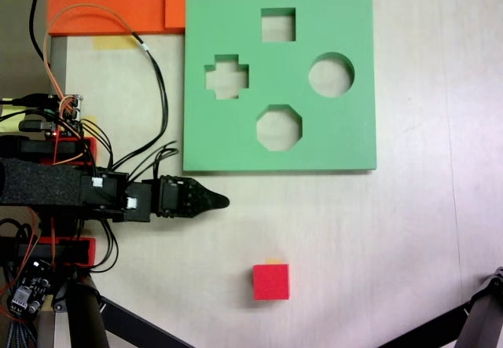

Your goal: Put the square block into the corresponding hole

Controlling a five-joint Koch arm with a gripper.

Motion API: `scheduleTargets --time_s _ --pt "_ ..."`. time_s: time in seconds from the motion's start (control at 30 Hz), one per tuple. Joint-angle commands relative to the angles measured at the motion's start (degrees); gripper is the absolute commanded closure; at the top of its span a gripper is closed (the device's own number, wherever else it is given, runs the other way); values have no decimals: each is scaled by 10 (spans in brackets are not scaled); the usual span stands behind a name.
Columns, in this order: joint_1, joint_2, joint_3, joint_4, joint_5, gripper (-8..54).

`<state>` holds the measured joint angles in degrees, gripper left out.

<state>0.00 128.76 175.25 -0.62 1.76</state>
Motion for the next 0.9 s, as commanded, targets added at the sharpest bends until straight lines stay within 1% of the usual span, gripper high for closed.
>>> scheduleTargets --time_s 0.0,0.3,0.4,0.47,0.5,0.63,0.67,0.7,0.8,0.87 --pt "3 45 46 12 20 110" --pt "13 45 46 11 28 110" --pt "66 45 46 9 144 109" --pt "106 45 45 -15 188 111" --pt "122 45 39 -40 232 121" --pt "174 45 -38 -56 315 180" --pt "182 45 -74 -31 348 200" --pt "200 45 -127 47 400 214" --pt "214 45 -241 261 502 214" --pt "228 45 -294 301 561 215"
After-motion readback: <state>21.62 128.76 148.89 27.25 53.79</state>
